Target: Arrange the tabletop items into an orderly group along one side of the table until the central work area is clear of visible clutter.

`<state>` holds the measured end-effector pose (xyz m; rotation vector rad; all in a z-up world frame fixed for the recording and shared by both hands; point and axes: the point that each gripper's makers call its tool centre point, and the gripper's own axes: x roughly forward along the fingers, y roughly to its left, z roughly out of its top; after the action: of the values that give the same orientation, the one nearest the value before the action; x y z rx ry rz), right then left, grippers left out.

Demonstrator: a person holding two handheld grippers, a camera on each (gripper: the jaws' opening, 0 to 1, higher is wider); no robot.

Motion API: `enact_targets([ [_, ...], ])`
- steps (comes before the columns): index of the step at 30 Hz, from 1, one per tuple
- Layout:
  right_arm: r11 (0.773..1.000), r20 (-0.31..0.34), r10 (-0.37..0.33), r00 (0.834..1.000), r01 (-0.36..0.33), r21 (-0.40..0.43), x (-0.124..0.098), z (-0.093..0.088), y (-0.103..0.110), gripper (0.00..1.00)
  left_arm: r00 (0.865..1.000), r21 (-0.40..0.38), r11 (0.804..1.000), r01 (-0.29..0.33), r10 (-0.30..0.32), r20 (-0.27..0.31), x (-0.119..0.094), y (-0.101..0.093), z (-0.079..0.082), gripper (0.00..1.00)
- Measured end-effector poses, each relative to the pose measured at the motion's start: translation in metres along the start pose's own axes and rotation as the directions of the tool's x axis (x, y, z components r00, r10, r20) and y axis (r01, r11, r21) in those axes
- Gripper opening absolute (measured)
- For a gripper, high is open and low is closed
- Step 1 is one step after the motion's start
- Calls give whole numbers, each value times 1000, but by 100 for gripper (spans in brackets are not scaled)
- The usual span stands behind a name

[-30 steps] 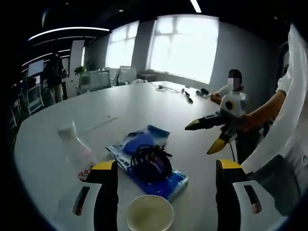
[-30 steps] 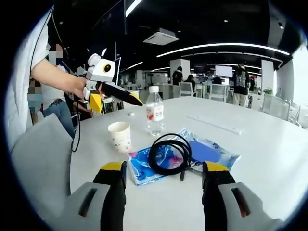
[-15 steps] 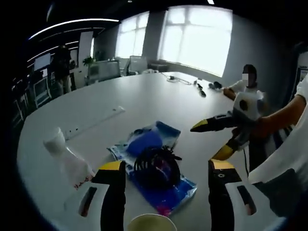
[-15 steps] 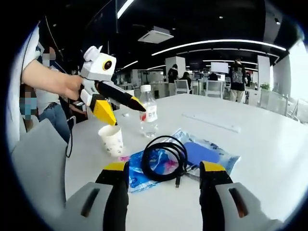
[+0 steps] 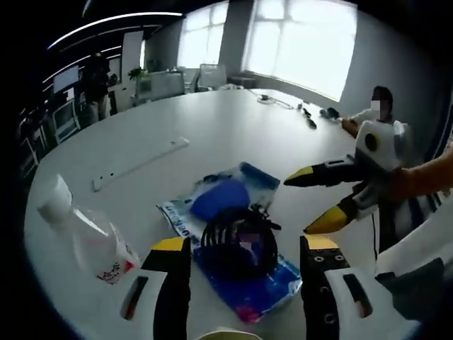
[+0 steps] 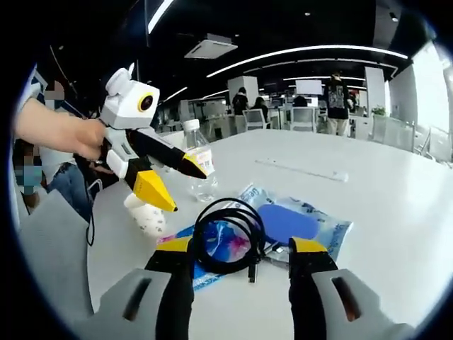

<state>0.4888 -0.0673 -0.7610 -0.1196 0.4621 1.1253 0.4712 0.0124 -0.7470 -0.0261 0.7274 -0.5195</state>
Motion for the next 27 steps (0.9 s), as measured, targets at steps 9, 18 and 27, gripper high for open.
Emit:
enact_targets([
  [9, 1000, -44, -4, 999, 5, 28, 19, -7, -2, 45, 996, 0, 1000, -19, 19, -84, 8, 5, -15, 53],
  [18, 998, -113, -16, 993, 22, 56, 30, -23, -3, 37, 988, -29, 998, -56, 51, -148, 15, 14, -22, 46],
  [27, 993, -180, -35, 983, 54, 103, 40, -39, -11, 29, 972, -76, 995, -67, 48, -228, 24, 17, -38, 37],
])
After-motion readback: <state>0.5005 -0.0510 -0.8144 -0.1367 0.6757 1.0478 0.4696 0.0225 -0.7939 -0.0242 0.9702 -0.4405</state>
